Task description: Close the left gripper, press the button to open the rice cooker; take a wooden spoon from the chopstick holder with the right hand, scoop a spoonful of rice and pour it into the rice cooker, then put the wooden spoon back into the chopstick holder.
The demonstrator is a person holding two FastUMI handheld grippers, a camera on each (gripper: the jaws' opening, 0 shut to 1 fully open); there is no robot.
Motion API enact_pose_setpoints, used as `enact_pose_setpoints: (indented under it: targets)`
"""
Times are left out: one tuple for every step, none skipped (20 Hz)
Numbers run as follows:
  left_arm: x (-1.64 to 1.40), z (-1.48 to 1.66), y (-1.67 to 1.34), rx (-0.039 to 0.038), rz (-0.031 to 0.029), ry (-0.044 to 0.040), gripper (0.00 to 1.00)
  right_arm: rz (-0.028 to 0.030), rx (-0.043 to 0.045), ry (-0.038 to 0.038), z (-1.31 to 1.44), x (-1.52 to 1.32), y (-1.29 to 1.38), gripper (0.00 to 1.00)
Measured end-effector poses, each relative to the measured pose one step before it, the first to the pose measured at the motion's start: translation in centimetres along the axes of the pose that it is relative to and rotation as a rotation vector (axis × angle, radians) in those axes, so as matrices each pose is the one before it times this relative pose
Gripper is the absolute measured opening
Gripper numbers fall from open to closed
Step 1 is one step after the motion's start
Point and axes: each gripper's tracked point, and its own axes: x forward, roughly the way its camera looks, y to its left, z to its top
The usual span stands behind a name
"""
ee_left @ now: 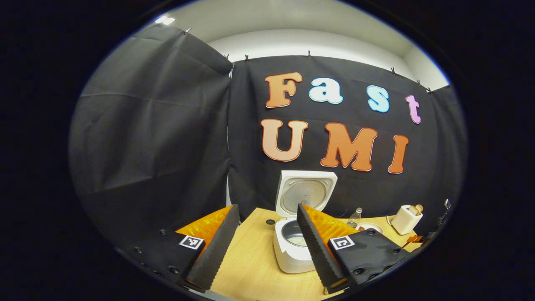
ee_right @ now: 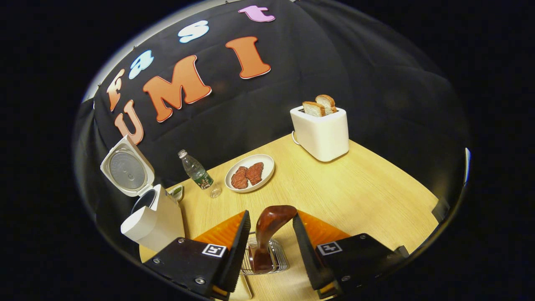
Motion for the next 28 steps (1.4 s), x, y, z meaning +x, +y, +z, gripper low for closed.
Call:
enact_pose_setpoints:
  targets:
    - [-0.068, 0.023, 0.270, 0.00838, 0.01115, -0.00188, 0.94, 0.01038, 0.01215, 0.01550, -0.181, 0.331, 0.201, 0.57]
    - [-0.180, -0.156, 0.198, 0.00397, 0.00974, -0.00240, 0.94, 0.00728, 0.01577, 0.01701, -0.298, -0.132, 0.200, 0.54]
    - [-0.158, 0.035, 0.290, -0.00013, 0.00954, -0.00195, 0.93, 0.01327, 0.02483, 0.01138, -0.092, 0.059, 0.357, 0.47]
    - [-0.132, -0.166, 0.278, -0.00149, 0.01111, -0.00022, 0.94, 0.00362, 0.02518, 0.00471, 0.146, -0.139, 0.092, 0.41]
    - [-0.063, -0.094, 0.326, -0.00311, 0.01031, 0.00112, 0.96, 0.00490, 0.03193, 0.00406, -0.063, 0.015, -0.008, 0.34]
    - [-0.008, 0.011, 0.259, -0.00605, 0.00824, 0.00108, 0.94, 0.01827, 0.03097, 0.00220, -0.015, -0.028, 0.536, 0.31]
    - [-0.036, 0.032, 0.103, -0.00826, 0.00465, 0.00038, 0.94, 0.01529, 0.01590, -0.00252, -0.031, -0.194, 0.486, 0.22]
    - [-0.037, -0.012, 0.150, -0.00849, 0.00237, -0.00047, 0.94, 0.00937, -0.00377, -0.00174, -0.223, 0.051, 0.266, 0.23]
    - [0.023, 0.114, 0.038, -0.00706, 0.00044, -0.00183, 0.94, 0.00581, -0.01389, -0.00548, -0.006, 0.017, 0.352, 0.20]
    - [0.045, -0.024, 0.003, -0.00368, -0.00182, -0.00135, 0.94, 0.00237, -0.02230, -0.00505, 0.037, -0.146, 0.311, 0.18]
    - [-0.029, 0.099, -0.077, 0.00088, -0.00219, -0.00103, 0.94, 0.00001, -0.02366, -0.00924, 0.130, -0.001, 0.363, 0.15]
    - [-0.054, -0.044, -0.069, 0.00298, -0.00276, -0.00162, 0.94, -0.00052, -0.01994, -0.01673, 0.396, -0.269, 0.389, 0.14]
    - [0.019, 0.127, -0.077, 0.00450, -0.00559, -0.00252, 0.94, 0.00061, -0.01568, -0.01490, 0.416, -0.241, 0.485, 0.12]
    - [-0.044, 0.083, -0.165, 0.00566, -0.00743, -0.00260, 0.94, 0.00051, -0.01421, -0.01211, 0.515, -0.491, 0.354, 0.13]
    - [-0.090, 0.112, -0.063, 0.00557, -0.00622, -0.00372, 0.94, 0.00289, -0.01868, -0.01431, 0.561, -0.497, 0.581, 0.13]
    - [-0.038, 0.214, 0.085, 0.00297, -0.00633, -0.00368, 0.94, 0.00428, -0.02209, -0.01895, 0.501, -0.632, 0.730, 0.12]
    - [0.004, 0.134, -0.005, 0.00109, -0.00886, -0.00110, 0.94, 0.00293, -0.02797, -0.02134, 0.687, -0.693, 0.585, 0.12]
    - [0.063, 0.122, -0.016, 0.00045, -0.00728, -0.00194, 0.95, 0.00033, -0.02902, -0.02257, 0.648, -0.728, 0.550, 0.12]
    - [0.008, 0.081, 0.056, -0.00018, -0.00705, 0.00050, 0.96, -0.00265, -0.02497, -0.02146, 0.699, -0.708, 0.414, 0.12]
    - [0.106, -0.131, 0.098, 0.00007, -0.00782, 0.00380, 0.96, -0.00033, -0.02377, -0.02148, 0.662, -0.820, 0.522, 0.12]
    - [-0.022, 0.025, 0.138, -0.00024, -0.00695, -0.00131, 0.96, 0.00531, -0.02236, -0.01961, 0.667, -0.843, 0.673, 0.12]
    - [-0.065, 0.230, 0.112, -0.00011, -0.00804, -0.00177, 0.94, 0.01227, -0.02301, -0.01899, 0.515, -1.001, 0.874, 0.12]
    - [-0.010, 0.094, 0.142, -0.00004, -0.00589, -0.00172, 0.96, 0.01378, -0.01901, -0.01552, 0.520, -0.714, 0.914, 0.12]
    - [0.048, 0.027, 0.247, -0.00021, -0.00418, -0.00154, 0.95, 0.01114, -0.01541, -0.01512, 0.395, -0.814, 0.784, 0.12]
    - [-0.020, 0.049, 0.298, 0.00123, -0.00237, -0.00012, 0.94, 0.01071, -0.01741, -0.00753, 0.306, -0.724, 0.902, 0.12]
    - [0.083, -0.089, 0.274, 0.00241, -0.00067, 0.00051, 0.93, 0.01054, -0.01360, -0.01222, 0.123, -0.615, 0.898, 0.12]
    - [0.056, -0.002, 0.216, 0.00132, -0.00258, 0.00005, 0.94, 0.00984, -0.01254, -0.01293, 0.210, -0.607, 0.929, 0.12]
    - [0.100, -0.108, 0.185, 0.00013, -0.00284, 0.00046, 0.94, 0.01412, -0.01379, -0.00607, 0.131, -0.628, 0.952, 0.12]
